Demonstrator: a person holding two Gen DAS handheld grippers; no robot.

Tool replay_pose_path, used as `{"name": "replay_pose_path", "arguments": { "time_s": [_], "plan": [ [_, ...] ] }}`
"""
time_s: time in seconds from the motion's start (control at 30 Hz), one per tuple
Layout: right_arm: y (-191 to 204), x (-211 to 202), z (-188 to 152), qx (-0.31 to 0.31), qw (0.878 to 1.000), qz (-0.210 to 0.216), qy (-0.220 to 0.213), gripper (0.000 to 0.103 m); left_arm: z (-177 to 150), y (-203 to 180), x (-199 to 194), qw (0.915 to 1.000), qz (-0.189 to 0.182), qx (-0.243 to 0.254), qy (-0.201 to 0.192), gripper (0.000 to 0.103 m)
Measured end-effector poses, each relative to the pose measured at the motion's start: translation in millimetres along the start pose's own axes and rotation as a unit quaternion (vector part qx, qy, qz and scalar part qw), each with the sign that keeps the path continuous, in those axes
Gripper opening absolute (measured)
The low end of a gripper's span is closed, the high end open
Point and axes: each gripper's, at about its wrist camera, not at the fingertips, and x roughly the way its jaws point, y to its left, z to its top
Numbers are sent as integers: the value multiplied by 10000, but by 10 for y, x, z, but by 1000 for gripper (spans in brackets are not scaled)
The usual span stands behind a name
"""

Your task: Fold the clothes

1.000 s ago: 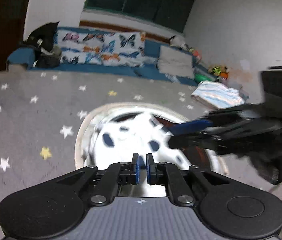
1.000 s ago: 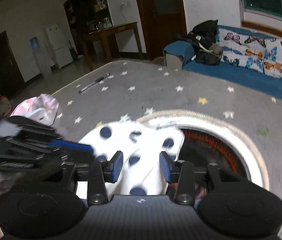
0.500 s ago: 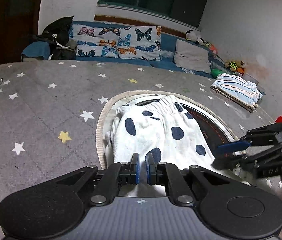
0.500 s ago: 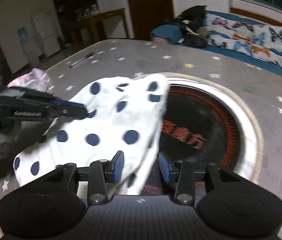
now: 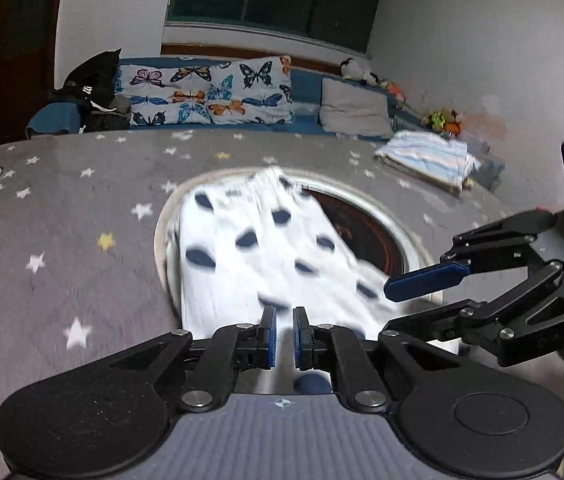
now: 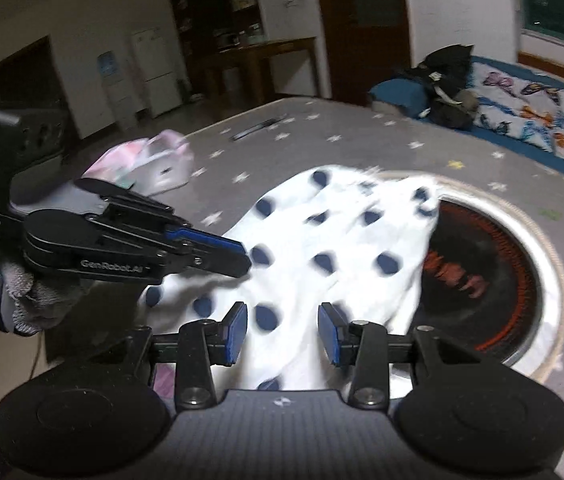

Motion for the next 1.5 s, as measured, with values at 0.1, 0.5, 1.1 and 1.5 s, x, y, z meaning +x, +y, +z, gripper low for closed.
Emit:
{"name": "replay_pose_path", "arguments": {
  "time_s": [0.1,0.5,1.1,1.5],
  "plan": [
    [8,4,-152,68,9999,-40,136,39,-133,-4,-12,9999,100,-29,100,9],
    [-22,-370,-419,191,9982,-575,2,39,-259,29,-258,9995,267,-151,-87,9],
    [103,-209,-591,351,9990,-276,29,39,-557,76,-397,9980,432,-448,136,28],
    [47,-311,-493,501,9976,-472,-45,40,-601,-187,-343,9994,-47,-211,284,12]
  ]
}}
